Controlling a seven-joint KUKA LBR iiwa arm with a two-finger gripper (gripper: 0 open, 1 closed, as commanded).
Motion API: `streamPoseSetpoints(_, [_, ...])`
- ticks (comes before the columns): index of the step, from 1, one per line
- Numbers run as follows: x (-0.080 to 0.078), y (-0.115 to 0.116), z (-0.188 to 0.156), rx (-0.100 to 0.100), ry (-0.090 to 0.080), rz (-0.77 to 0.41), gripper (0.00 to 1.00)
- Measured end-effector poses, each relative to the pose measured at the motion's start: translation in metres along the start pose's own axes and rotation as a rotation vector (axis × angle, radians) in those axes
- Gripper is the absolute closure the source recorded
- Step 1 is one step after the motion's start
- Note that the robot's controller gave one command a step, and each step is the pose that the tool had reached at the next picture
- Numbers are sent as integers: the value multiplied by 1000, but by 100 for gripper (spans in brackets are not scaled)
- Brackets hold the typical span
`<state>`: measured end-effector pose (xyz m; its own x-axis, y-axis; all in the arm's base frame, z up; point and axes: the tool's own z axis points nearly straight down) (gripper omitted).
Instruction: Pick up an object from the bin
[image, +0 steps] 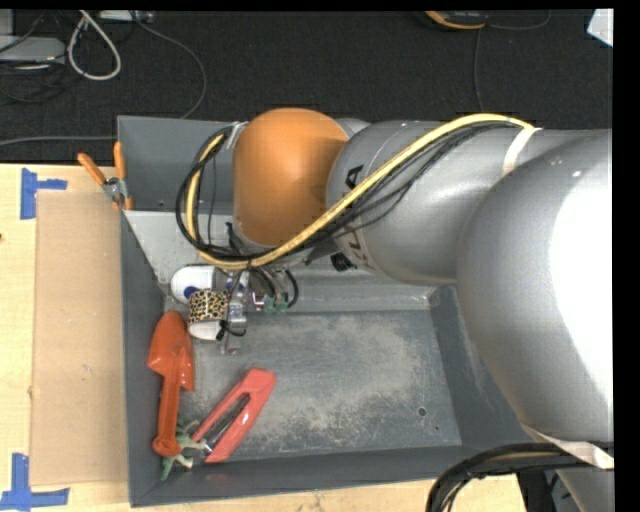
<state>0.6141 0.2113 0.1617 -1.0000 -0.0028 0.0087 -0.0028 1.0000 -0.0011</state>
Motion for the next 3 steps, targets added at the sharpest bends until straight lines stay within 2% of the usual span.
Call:
streamPoseSetpoints(1, [-2,-2,-5,-1,-7,6,0])
streamPoseSetpoints(2, [-7,-19,45,-7,-28,-18,0])
streamPoseSetpoints(3, [-8,-23,55,-12,-35,122,0])
